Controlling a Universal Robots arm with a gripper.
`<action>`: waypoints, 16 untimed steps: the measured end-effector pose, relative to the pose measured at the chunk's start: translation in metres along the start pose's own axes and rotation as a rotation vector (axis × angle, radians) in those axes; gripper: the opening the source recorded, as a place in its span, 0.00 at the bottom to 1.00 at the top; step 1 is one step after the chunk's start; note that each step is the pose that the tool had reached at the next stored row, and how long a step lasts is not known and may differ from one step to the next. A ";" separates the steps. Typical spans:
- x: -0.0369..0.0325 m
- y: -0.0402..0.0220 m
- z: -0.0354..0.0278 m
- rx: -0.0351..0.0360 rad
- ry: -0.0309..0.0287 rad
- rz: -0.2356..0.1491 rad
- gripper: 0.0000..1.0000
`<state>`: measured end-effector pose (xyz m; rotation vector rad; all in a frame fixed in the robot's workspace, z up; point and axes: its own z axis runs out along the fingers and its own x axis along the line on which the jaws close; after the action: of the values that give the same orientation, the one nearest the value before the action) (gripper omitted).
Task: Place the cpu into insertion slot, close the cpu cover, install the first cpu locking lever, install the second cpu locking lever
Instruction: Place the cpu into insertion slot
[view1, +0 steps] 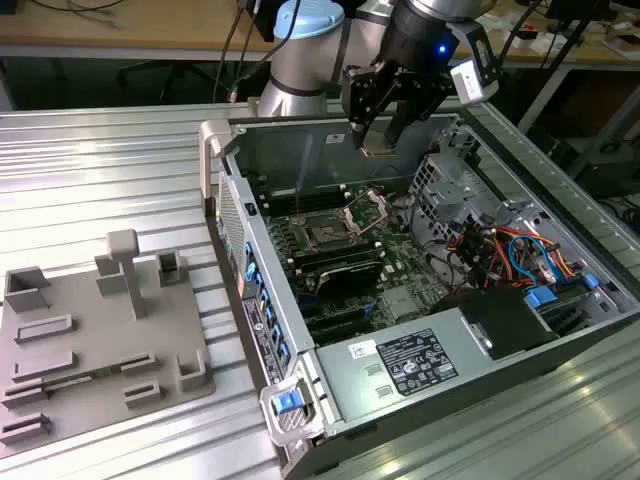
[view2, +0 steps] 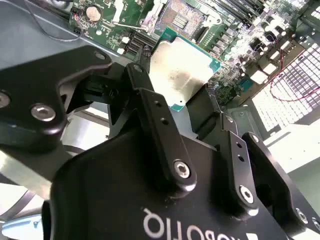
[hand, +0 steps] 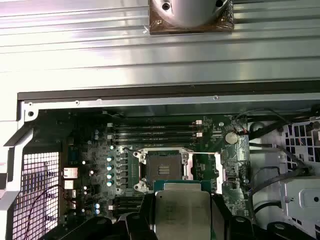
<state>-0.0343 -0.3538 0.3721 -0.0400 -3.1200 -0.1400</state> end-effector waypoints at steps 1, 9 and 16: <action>0.0000 0.0000 0.0000 0.0000 0.0000 0.000 0.55; 0.0000 0.0000 0.0001 -0.0003 -0.0009 0.010 0.55; 0.0010 0.0000 0.0003 -0.0018 -0.0080 0.089 0.55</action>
<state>-0.0354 -0.3538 0.3718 -0.1797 -3.1191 -0.1415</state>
